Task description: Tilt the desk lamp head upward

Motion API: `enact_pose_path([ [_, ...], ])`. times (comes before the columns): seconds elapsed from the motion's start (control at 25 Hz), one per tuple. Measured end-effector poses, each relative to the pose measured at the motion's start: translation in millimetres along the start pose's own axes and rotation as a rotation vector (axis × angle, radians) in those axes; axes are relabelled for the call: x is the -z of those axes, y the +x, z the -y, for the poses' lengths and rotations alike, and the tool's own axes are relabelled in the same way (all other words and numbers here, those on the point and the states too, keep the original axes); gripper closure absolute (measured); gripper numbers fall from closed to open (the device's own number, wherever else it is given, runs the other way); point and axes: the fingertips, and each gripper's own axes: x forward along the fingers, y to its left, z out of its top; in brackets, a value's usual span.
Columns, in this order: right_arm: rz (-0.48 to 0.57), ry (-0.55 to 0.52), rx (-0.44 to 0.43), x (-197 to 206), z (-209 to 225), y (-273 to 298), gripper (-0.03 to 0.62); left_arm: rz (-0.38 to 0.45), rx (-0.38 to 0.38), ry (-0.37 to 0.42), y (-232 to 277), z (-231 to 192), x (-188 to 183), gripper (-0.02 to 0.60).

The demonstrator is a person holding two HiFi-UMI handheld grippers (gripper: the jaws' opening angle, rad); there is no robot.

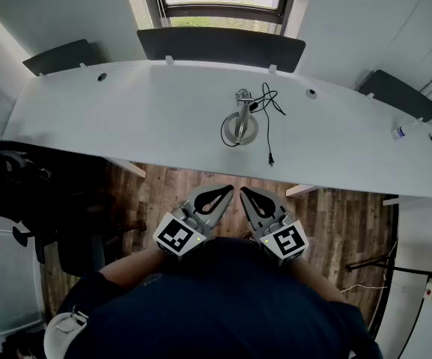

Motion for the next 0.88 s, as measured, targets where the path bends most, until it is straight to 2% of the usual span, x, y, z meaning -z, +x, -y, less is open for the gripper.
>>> enact_pose_path([
  [0.52, 0.018, -0.006, -0.056, -5.5, 16.8, 0.9, 0.588, 0.000, -0.035, 0.000, 18.8, -2.4, -1.7, 0.583],
  [0.88, 0.043, 0.008, -0.126, -2.8, 41.6, -7.2, 0.588, -0.016, -0.143, 0.014, 38.2, 3.0, 4.6, 0.583],
])
